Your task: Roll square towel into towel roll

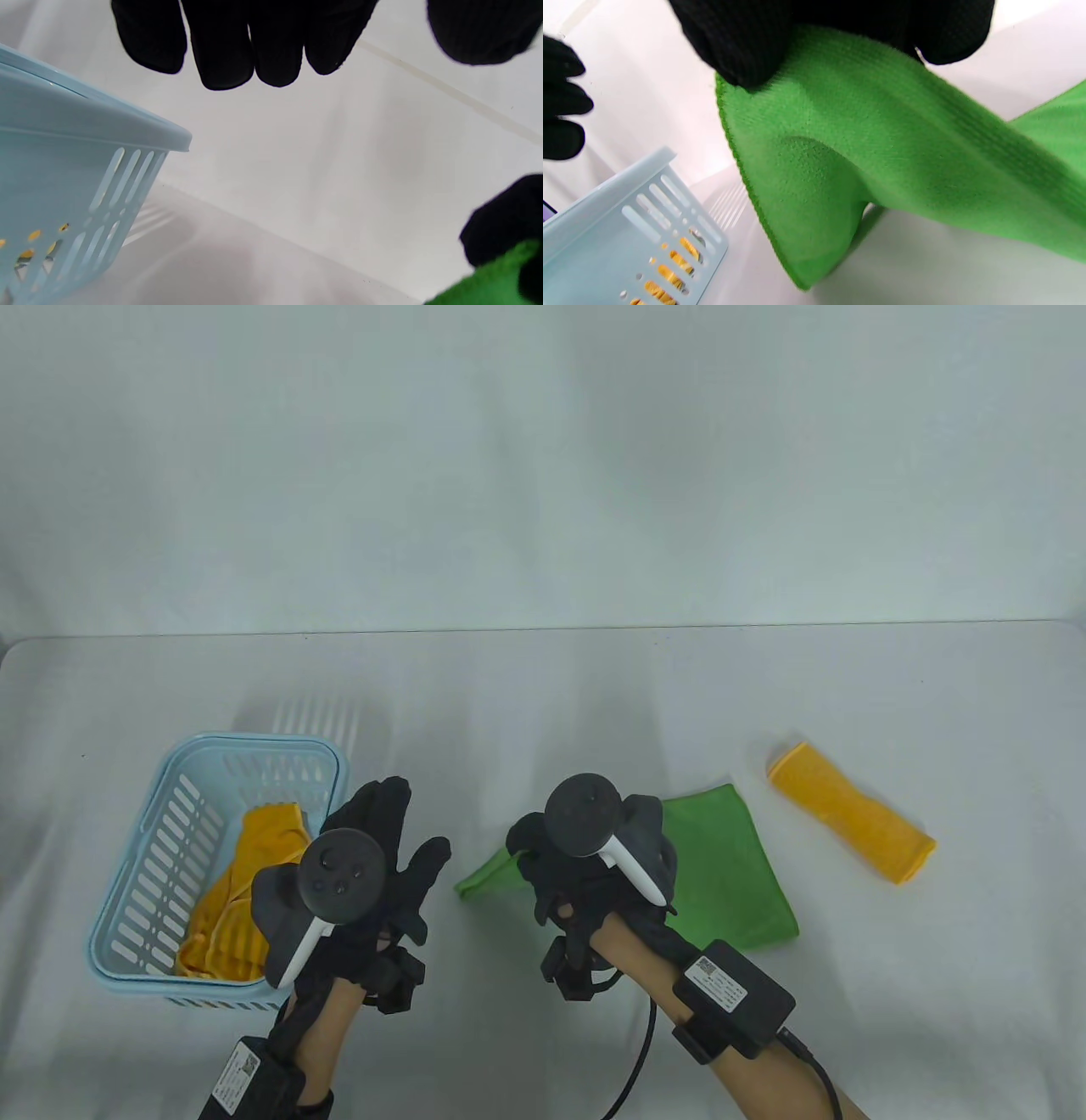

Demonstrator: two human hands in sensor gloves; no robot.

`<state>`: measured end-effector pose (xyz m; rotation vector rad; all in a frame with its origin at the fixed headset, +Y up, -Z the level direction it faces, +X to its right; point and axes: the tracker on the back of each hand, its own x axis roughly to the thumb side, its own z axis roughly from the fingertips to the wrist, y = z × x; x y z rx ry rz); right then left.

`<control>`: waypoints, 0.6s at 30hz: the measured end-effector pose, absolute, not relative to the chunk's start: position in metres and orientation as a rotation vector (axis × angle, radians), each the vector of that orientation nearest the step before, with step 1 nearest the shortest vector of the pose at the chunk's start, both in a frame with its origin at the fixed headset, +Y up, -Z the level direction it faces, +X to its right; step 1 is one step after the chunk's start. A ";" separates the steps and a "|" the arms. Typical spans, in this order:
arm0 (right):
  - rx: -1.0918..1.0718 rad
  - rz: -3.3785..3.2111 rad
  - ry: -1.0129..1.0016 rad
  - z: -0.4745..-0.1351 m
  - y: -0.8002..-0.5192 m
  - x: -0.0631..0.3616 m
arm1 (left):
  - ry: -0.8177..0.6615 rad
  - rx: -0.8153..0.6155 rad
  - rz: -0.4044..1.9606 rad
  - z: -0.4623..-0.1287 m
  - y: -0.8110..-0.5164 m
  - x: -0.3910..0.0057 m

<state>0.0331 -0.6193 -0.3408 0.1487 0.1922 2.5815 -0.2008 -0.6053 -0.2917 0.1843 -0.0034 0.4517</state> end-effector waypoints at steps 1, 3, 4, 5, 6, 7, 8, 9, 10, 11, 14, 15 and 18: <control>0.143 2.577 0.181 -0.342 -0.616 0.036 | -0.013 0.175 0.453 -0.292 -0.606 -0.200; 0.132 2.561 0.173 -0.343 -0.610 0.041 | -0.029 0.153 0.455 -0.293 -0.608 -0.197; 0.128 2.551 0.169 -0.343 -0.608 0.044 | -0.039 0.141 0.454 -0.294 -0.609 -0.196; 0.124 2.548 0.167 -0.343 -0.605 0.047 | -0.046 0.126 0.453 -0.295 -0.611 -0.194; 0.122 2.548 0.161 -0.343 -0.603 0.050 | -0.055 0.112 0.452 -0.296 -0.613 -0.193; 0.121 2.546 0.155 -0.343 -0.601 0.052 | -0.067 0.095 0.451 -0.297 -0.615 -0.191; 0.122 2.542 0.153 -0.342 -0.599 0.055 | -0.082 0.069 0.450 -0.298 -0.619 -0.188; 0.120 2.537 0.153 -0.341 -0.597 0.057 | -0.090 0.052 0.451 -0.299 -0.621 -0.186; 0.119 2.529 0.148 -0.341 -0.595 0.060 | -0.109 0.021 0.452 -0.301 -0.625 -0.183; 0.117 2.526 0.144 -0.340 -0.593 0.062 | -0.132 -0.006 0.447 -0.303 -0.630 -0.179; 0.114 2.516 0.124 -0.339 -0.587 0.069 | -0.189 -0.110 0.372 -0.309 -0.650 -0.164; 0.113 2.510 0.119 -0.339 -0.585 0.071 | -0.191 -0.126 0.334 -0.311 -0.657 -0.160; 0.112 2.491 0.114 -0.338 -0.582 0.075 | -0.205 -0.151 0.245 -0.315 -0.670 -0.152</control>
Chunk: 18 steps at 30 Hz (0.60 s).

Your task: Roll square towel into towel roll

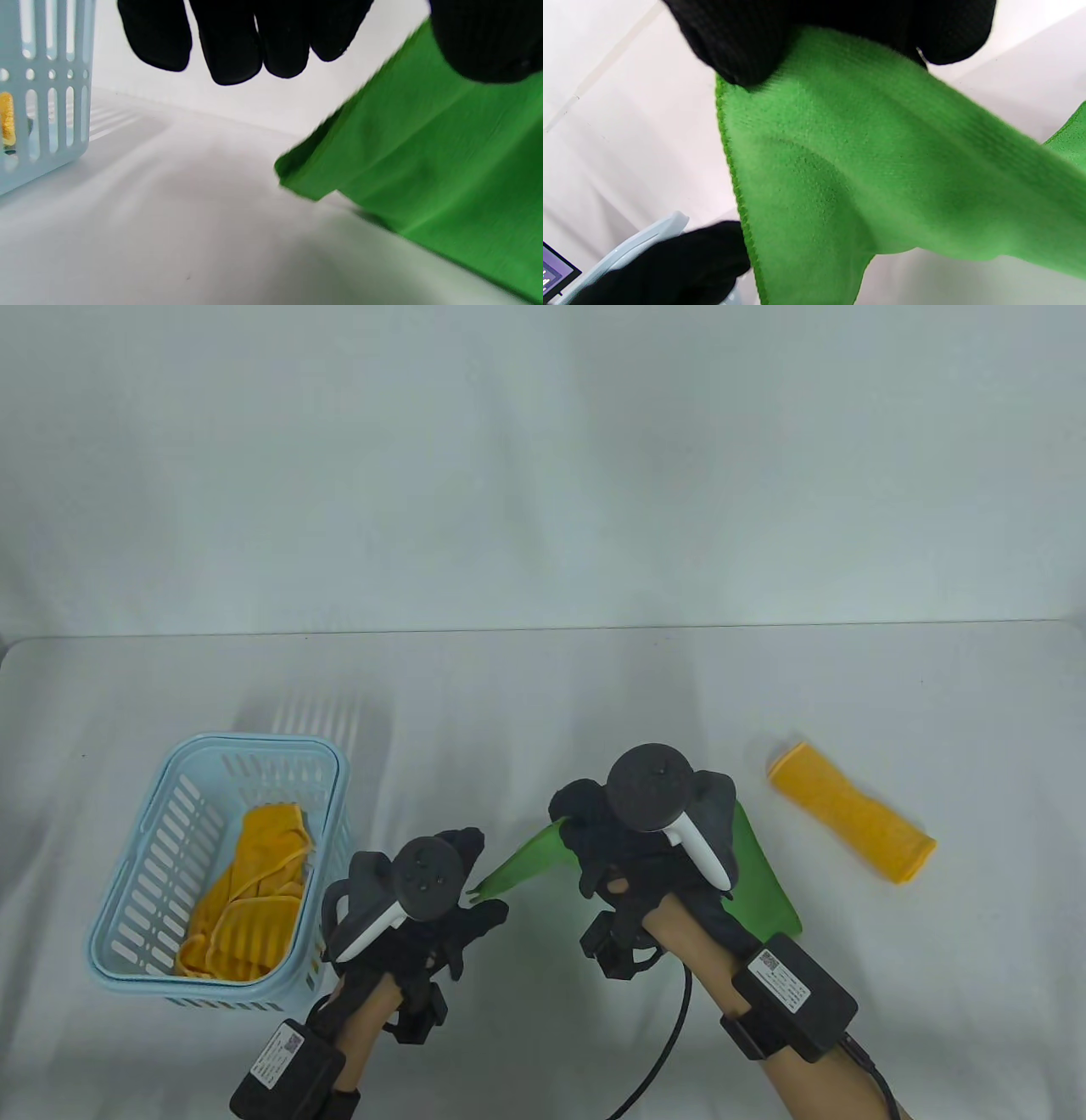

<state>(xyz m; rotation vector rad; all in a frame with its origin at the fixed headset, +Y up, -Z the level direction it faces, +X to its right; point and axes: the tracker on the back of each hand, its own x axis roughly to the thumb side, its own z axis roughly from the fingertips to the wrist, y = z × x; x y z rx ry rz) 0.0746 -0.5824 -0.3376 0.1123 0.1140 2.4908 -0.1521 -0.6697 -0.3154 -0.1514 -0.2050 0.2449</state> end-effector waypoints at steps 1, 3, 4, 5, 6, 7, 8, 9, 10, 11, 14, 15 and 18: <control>0.114 2.490 0.112 -0.337 -0.582 0.075 | -0.205 -0.153 0.235 -0.317 -0.674 -0.150; 0.113 2.484 0.101 -0.336 -0.580 0.077 | -0.190 -0.147 0.241 -0.319 -0.680 -0.147; 0.115 2.477 0.100 -0.336 -0.579 0.078 | -0.166 -0.126 0.237 -0.320 -0.682 -0.146; 0.117 2.469 0.098 -0.335 -0.578 0.079 | -0.154 -0.115 0.227 -0.321 -0.683 -0.146; 0.118 2.465 0.094 -0.335 -0.577 0.079 | -0.149 -0.111 0.218 -0.322 -0.684 -0.145; 0.119 2.463 0.091 -0.335 -0.575 0.080 | -0.140 -0.113 0.211 -0.324 -0.686 -0.145; 0.117 2.457 0.088 -0.336 -0.574 0.081 | -0.134 -0.121 0.207 -0.325 -0.688 -0.145; 0.117 2.451 0.084 -0.336 -0.572 0.082 | -0.132 -0.130 0.206 -0.326 -0.690 -0.146; 0.115 2.443 0.076 -0.336 -0.570 0.084 | -0.126 -0.142 0.209 -0.328 -0.692 -0.147; 0.112 2.433 0.068 -0.336 -0.569 0.086 | -0.121 -0.148 0.214 -0.329 -0.693 -0.148; 0.097 2.421 0.046 -0.337 -0.565 0.094 | -0.107 -0.156 0.269 -0.331 -0.693 -0.153; 0.090 2.422 0.039 -0.337 -0.564 0.097 | -0.105 -0.160 0.296 -0.331 -0.692 -0.154; 0.062 2.402 0.018 -0.337 -0.563 0.108 | -0.101 -0.145 0.388 -0.329 -0.685 -0.159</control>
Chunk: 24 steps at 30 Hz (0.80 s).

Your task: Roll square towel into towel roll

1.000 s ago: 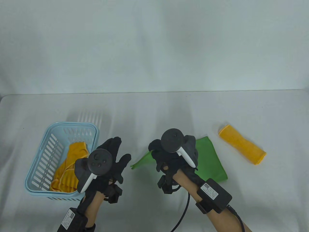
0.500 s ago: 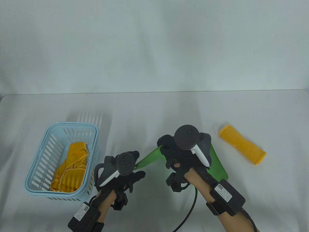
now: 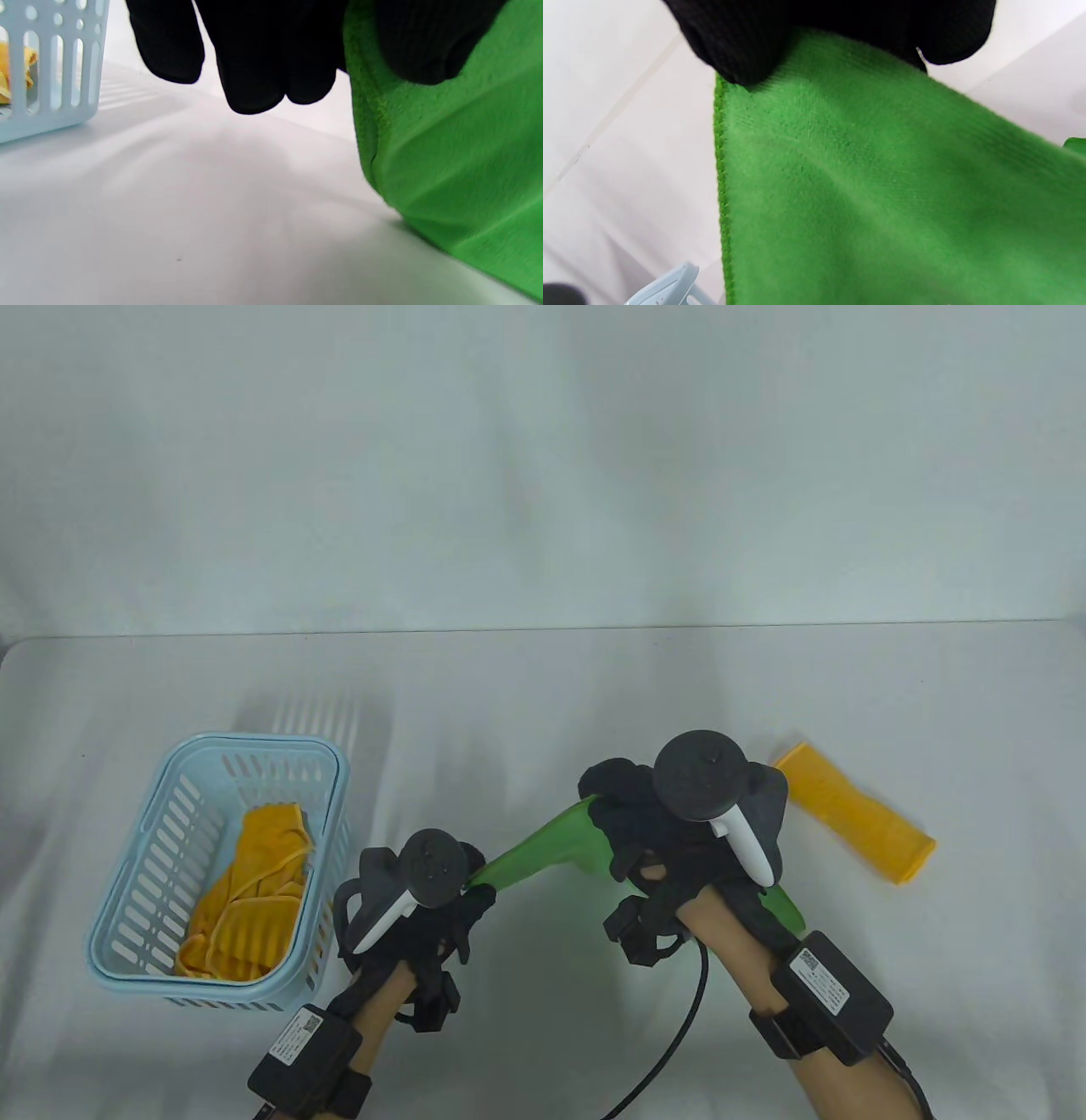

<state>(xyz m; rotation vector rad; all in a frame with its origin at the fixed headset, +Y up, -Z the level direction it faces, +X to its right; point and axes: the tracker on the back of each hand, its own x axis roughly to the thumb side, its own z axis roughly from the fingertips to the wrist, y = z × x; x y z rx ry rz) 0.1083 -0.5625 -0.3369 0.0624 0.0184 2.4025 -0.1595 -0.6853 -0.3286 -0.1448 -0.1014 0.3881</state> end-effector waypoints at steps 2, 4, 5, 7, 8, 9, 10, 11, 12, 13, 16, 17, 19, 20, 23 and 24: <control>0.042 2.384 0.008 -0.337 -0.562 0.117 | -0.102 -0.129 0.449 -0.326 -0.680 -0.162; 0.027 2.371 -0.005 -0.337 -0.561 0.124 | -0.103 -0.107 0.502 -0.323 -0.675 -0.164; 0.021 2.360 -0.010 -0.337 -0.560 0.129 | -0.105 -0.095 0.528 -0.322 -0.672 -0.165; 0.009 2.339 -0.022 -0.336 -0.559 0.137 | -0.104 -0.063 0.567 -0.319 -0.667 -0.167; 0.007 2.320 -0.028 -0.335 -0.559 0.142 | -0.108 -0.046 0.585 -0.317 -0.664 -0.168; 0.007 2.307 -0.031 -0.335 -0.559 0.145 | -0.109 -0.028 0.600 -0.316 -0.661 -0.168; 0.001 2.294 -0.031 -0.335 -0.559 0.149 | -0.115 -0.012 0.613 -0.315 -0.658 -0.169; -0.002 2.278 -0.035 -0.334 -0.559 0.153 | -0.119 0.011 0.630 -0.314 -0.655 -0.170; -0.009 2.266 -0.038 -0.333 -0.559 0.156 | -0.121 0.025 0.643 -0.313 -0.653 -0.171; -0.016 2.252 -0.038 -0.333 -0.560 0.159 | -0.124 0.044 0.662 -0.311 -0.650 -0.172; -0.030 2.197 -0.034 -0.332 -0.559 0.167 | -0.122 0.114 0.728 -0.307 -0.640 -0.176; -0.033 2.181 -0.032 -0.332 -0.558 0.170 | -0.125 0.138 0.745 -0.306 -0.637 -0.178; -0.037 2.152 -0.041 -0.332 -0.555 0.173 | -0.122 0.170 0.774 -0.305 -0.630 -0.180; -0.038 2.133 -0.048 -0.332 -0.553 0.174 | -0.124 0.189 0.799 -0.305 -0.625 -0.181; -0.038 2.084 -0.060 -0.332 -0.542 0.176 | -0.135 0.172 0.899 -0.310 -0.612 -0.184; -0.035 2.073 -0.068 -0.332 -0.537 0.177 | -0.141 0.157 0.940 -0.312 -0.605 -0.185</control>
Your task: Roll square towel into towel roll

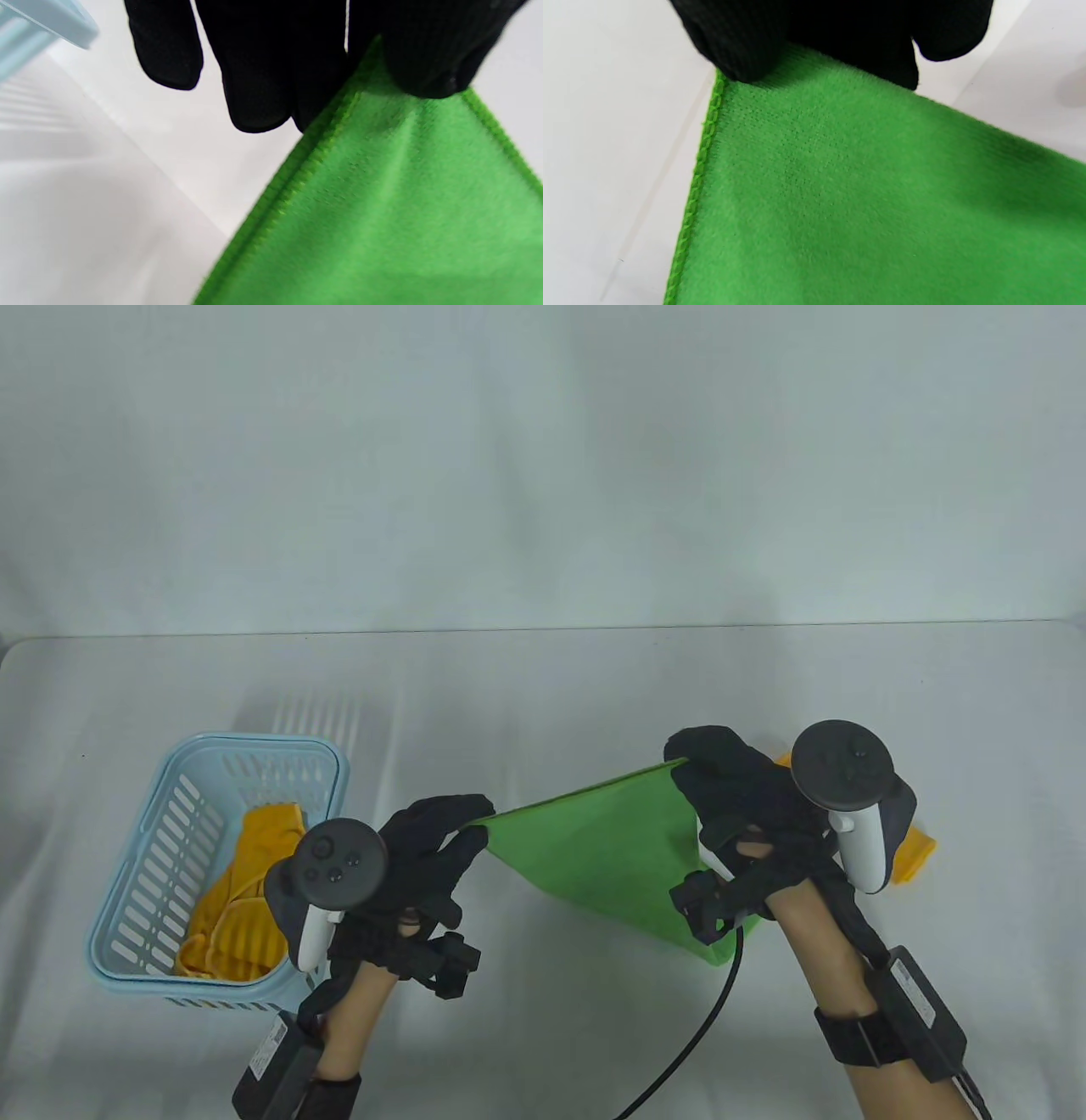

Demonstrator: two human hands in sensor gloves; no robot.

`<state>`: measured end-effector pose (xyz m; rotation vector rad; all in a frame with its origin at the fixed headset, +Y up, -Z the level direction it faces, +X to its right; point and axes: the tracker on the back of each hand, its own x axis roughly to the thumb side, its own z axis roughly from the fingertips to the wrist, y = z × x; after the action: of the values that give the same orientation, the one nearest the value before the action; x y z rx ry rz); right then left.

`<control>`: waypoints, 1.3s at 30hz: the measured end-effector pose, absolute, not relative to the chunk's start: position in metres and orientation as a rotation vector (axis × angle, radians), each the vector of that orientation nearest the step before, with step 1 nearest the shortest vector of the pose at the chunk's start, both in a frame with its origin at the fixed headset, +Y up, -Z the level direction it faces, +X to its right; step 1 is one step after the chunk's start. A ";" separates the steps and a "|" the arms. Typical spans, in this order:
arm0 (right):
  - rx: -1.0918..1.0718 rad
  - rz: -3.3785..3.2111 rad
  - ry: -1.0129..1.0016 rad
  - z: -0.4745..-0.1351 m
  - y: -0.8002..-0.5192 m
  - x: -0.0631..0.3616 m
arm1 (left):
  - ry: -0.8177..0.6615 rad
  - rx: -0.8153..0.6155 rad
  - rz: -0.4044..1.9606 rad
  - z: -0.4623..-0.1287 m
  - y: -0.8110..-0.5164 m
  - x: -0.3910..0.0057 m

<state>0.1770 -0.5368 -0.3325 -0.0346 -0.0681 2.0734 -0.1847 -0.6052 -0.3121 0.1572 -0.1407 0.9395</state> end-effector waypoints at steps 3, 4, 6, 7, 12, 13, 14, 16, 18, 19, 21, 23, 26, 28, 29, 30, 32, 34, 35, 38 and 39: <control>-0.024 2.051 -0.099 -0.332 -0.520 0.178 | -0.159 0.145 1.006 -0.317 -0.585 -0.187; -0.018 2.043 -0.110 -0.331 -0.512 0.179 | -0.169 0.140 1.016 -0.319 -0.574 -0.188; -0.014 2.035 -0.129 -0.328 -0.501 0.179 | -0.179 0.143 1.012 -0.321 -0.558 -0.188; -0.010 2.037 -0.138 -0.325 -0.495 0.179 | -0.181 0.147 1.000 -0.321 -0.547 -0.188; 0.024 2.056 -0.184 -0.308 -0.469 0.183 | -0.222 0.199 0.937 -0.312 -0.500 -0.188; 0.031 2.055 -0.189 -0.306 -0.466 0.183 | -0.232 0.204 0.928 -0.310 -0.496 -0.188; 0.044 2.053 -0.194 -0.302 -0.461 0.184 | -0.245 0.214 0.912 -0.306 -0.488 -0.188; 0.066 2.043 -0.204 -0.296 -0.454 0.184 | -0.264 0.235 0.891 -0.299 -0.476 -0.188; 0.101 2.030 -0.211 -0.287 -0.444 0.184 | -0.288 0.267 0.878 -0.289 -0.462 -0.189; 0.110 2.026 -0.215 -0.285 -0.441 0.185 | -0.294 0.275 0.878 -0.286 -0.458 -0.189; 0.136 2.022 -0.234 -0.281 -0.432 0.185 | -0.316 0.301 0.883 -0.280 -0.446 -0.190; 0.147 2.023 -0.254 -0.280 -0.425 0.186 | -0.327 0.319 0.893 -0.277 -0.437 -0.190; 0.123 2.022 -0.259 -0.291 -0.423 0.187 | -0.315 0.292 0.912 -0.287 -0.430 -0.187; 0.075 2.047 -0.241 -0.307 -0.429 0.186 | -0.275 0.238 0.881 -0.305 -0.433 -0.184; 0.054 2.060 -0.232 -0.313 -0.433 0.186 | -0.260 0.218 0.873 -0.312 -0.436 -0.183; 0.016 2.081 -0.215 -0.325 -0.440 0.185 | -0.231 0.180 0.860 -0.326 -0.443 -0.182; -0.067 2.123 -0.172 -0.351 -0.460 0.182 | -0.176 0.101 0.832 -0.352 -0.460 -0.178; -0.141 2.160 -0.138 -0.374 -0.480 0.179 | -0.117 0.046 0.795 -0.378 -0.479 -0.174; -0.165 2.181 -0.126 -0.385 -0.488 0.177 | -0.077 0.044 0.765 -0.389 -0.486 -0.172; -0.212 2.157 -0.145 -0.400 -0.482 0.176 | -0.037 0.125 0.728 -0.405 -0.479 -0.167; -0.210 2.128 -0.175 -0.401 -0.474 0.177 | -0.053 0.146 0.743 -0.406 -0.471 -0.166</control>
<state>0.1766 -0.4740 -0.4009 -0.2099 -0.1753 2.1281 -0.1658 -0.4713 -0.4056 0.1460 -0.0534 0.7426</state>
